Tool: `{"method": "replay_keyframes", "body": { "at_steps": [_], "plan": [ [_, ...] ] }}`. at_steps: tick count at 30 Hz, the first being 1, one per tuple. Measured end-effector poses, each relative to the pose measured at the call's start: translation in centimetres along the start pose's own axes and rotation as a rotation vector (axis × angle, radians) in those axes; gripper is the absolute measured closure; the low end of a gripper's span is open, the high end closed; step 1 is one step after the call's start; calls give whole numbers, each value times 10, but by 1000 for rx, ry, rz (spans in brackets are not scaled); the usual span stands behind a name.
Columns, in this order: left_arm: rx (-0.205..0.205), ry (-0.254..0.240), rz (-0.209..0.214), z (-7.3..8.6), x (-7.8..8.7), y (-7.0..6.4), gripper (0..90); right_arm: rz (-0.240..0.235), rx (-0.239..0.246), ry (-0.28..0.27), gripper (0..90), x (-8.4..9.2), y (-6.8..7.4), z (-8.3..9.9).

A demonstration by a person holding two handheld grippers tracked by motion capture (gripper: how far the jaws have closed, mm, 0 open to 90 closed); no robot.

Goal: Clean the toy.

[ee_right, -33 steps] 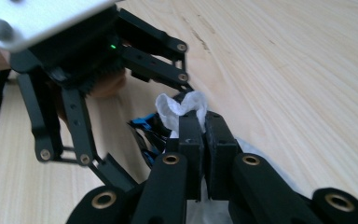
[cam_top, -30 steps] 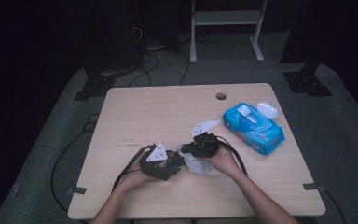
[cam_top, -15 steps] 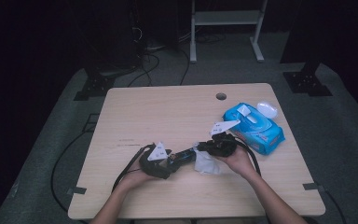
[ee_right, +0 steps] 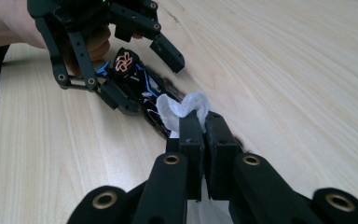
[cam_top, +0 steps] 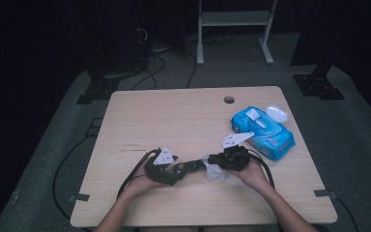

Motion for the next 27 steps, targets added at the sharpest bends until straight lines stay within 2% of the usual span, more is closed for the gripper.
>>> {"method": "replay_keyframes", "body": {
  "at_steps": [4,7,9,12,16,18,21,25,26,27],
  "plan": [
    [-7,49,-11,5,-3,1,253,-1,14,31,861,-7,5,7],
    [-11,43,-17,5,-2,2,231,-11,17,41,861,-10,7,8],
    [-16,22,-6,2,0,0,186,-7,19,57,861,-12,6,10],
    [-25,26,-3,2,1,-1,169,-9,15,71,861,-15,6,14],
    [-15,30,-7,4,-1,1,167,-20,12,76,860,-17,7,14],
    [-14,30,-8,5,-1,2,123,-20,10,69,860,-16,7,10],
    [-16,30,-11,5,-2,3,123,-15,0,37,860,-12,5,-3],
    [-36,40,1,6,-3,1,169,-21,4,-18,860,-16,9,-26],
    [-42,35,0,6,-3,1,225,-21,4,-30,860,-20,11,-33],
    [-47,32,-2,6,-3,1,225,-27,1,-34,860,-23,13,-36]
  ]
}}
Point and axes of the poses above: each handheld gripper's, and its own axes: x roughly backward along the jaws, z roughly out of its underside, y roughly to its left, the point moved 7 cm from there along -x, roughly forward along the jaws, and after that the axes turned 7 degrees about z, right-handed, at the moved point
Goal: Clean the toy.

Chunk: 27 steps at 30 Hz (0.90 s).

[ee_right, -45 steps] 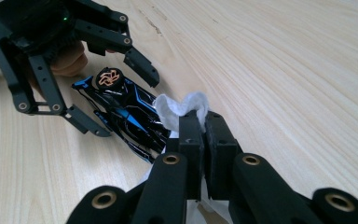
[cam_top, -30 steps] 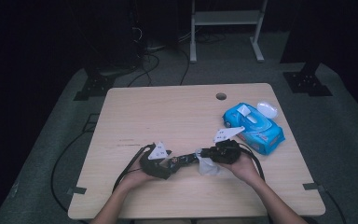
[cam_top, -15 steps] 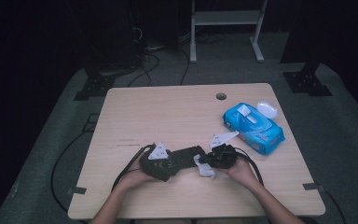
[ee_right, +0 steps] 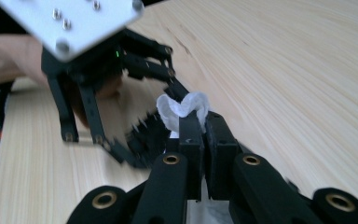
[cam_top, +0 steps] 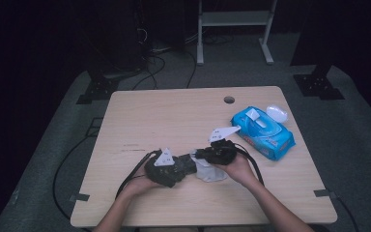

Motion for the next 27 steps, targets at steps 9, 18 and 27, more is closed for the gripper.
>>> {"method": "replay_keyframes", "body": {
  "at_steps": [9,18,27],
  "plan": [
    [-11,-1,-2,0,0,0,209,8,-23,69,716,-46,-8,5],
    [28,-16,8,0,3,2,180,22,-60,-9,510,-7,-23,-3],
    [29,-14,28,0,1,2,203,-27,10,52,510,-15,-5,23]
  ]
}}
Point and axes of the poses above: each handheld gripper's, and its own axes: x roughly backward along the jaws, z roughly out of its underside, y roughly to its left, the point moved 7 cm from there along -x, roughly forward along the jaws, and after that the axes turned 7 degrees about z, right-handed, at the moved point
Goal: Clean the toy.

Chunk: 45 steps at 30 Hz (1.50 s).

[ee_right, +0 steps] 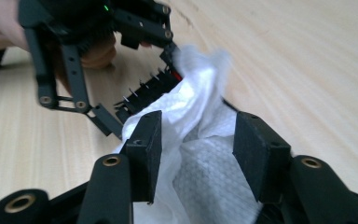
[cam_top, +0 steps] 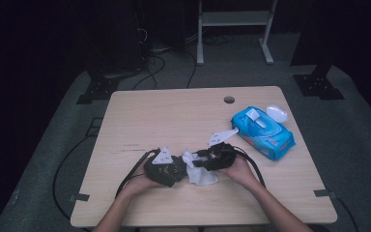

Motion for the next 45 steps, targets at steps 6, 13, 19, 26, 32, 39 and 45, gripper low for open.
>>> {"method": "replay_keyframes", "body": {
  "at_steps": [6,13,19,26,32,39,45],
  "plan": [
    [-6,4,-17,1,-1,1,204,8,9,1,618,-16,2,5],
    [-30,-1,-13,0,0,-1,227,17,7,-1,766,-11,4,9],
    [-58,-11,-4,-2,-2,-4,243,-21,31,-13,791,-20,22,1],
    [-44,-9,-2,-1,0,-3,242,9,58,7,800,-23,21,-3],
    [10,6,-26,1,-1,3,181,42,-12,36,810,-7,0,13],
    [-22,14,-40,-2,-4,1,137,56,-8,38,812,-4,2,17],
    [-70,0,-31,-4,-3,0,230,34,15,24,816,-12,14,2]
  ]
}}
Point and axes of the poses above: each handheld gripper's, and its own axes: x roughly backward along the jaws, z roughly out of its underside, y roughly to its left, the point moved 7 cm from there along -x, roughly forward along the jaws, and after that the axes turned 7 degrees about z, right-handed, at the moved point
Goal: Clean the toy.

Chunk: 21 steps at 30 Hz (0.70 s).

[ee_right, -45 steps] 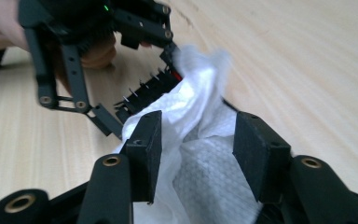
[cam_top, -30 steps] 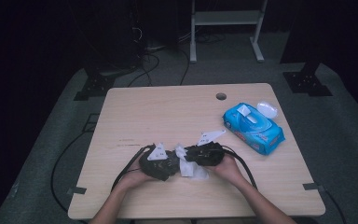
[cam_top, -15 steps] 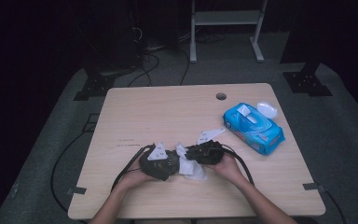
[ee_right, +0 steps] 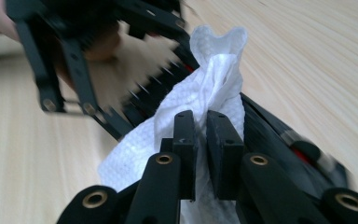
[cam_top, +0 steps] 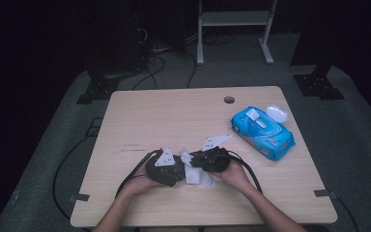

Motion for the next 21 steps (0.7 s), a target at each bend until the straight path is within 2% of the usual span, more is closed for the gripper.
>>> {"method": "replay_keyframes", "body": {
  "at_steps": [3,5,9,12,14,21],
  "plan": [
    [-5,-2,-5,0,0,-1,229,-46,17,7,816,-14,15,-9],
    [-1,5,-9,2,1,0,223,-57,23,11,816,-19,19,-12],
    [16,0,-33,4,5,4,161,-57,14,15,816,-19,17,-11],
    [44,-9,-47,6,10,6,160,-38,-7,14,816,-12,10,-6],
    [23,-4,-46,7,10,6,222,-35,-5,17,816,-12,9,-5],
    [19,5,-47,8,10,6,233,-38,12,11,818,-16,14,-7]
  ]
}}
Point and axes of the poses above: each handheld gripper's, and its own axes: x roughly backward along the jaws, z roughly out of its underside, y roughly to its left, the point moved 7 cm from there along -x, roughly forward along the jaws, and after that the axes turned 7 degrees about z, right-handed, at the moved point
